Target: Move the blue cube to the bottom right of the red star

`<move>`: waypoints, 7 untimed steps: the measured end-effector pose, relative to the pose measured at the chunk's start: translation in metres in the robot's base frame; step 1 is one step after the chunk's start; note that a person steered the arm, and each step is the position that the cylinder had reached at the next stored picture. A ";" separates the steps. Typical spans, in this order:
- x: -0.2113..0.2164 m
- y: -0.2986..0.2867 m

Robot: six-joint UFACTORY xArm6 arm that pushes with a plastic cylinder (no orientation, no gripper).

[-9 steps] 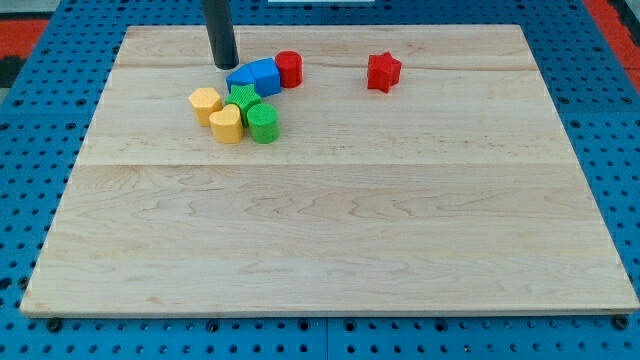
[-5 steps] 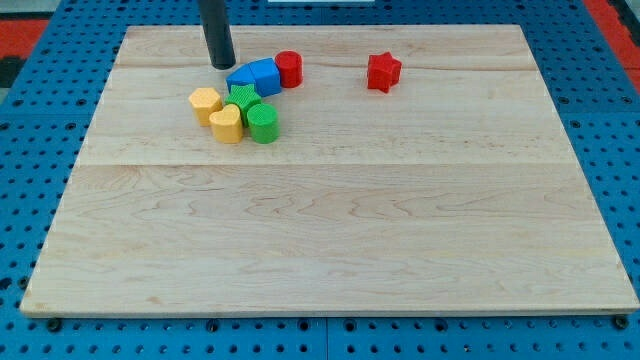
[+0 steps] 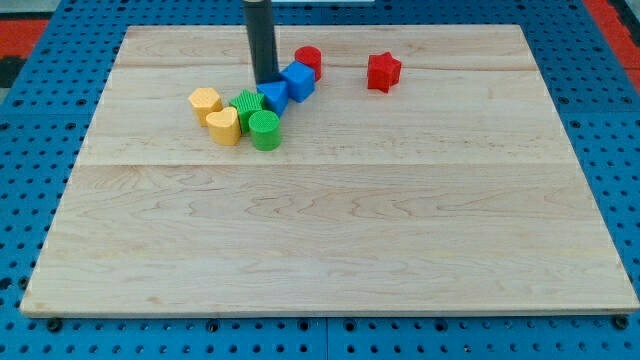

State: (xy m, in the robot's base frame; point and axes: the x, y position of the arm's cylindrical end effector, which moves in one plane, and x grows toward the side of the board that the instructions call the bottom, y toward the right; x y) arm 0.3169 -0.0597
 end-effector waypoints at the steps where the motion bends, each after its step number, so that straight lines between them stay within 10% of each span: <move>1: 0.012 0.022; 3: -0.005 -0.031; 7: -0.011 0.066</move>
State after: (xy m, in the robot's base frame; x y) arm 0.3063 0.0059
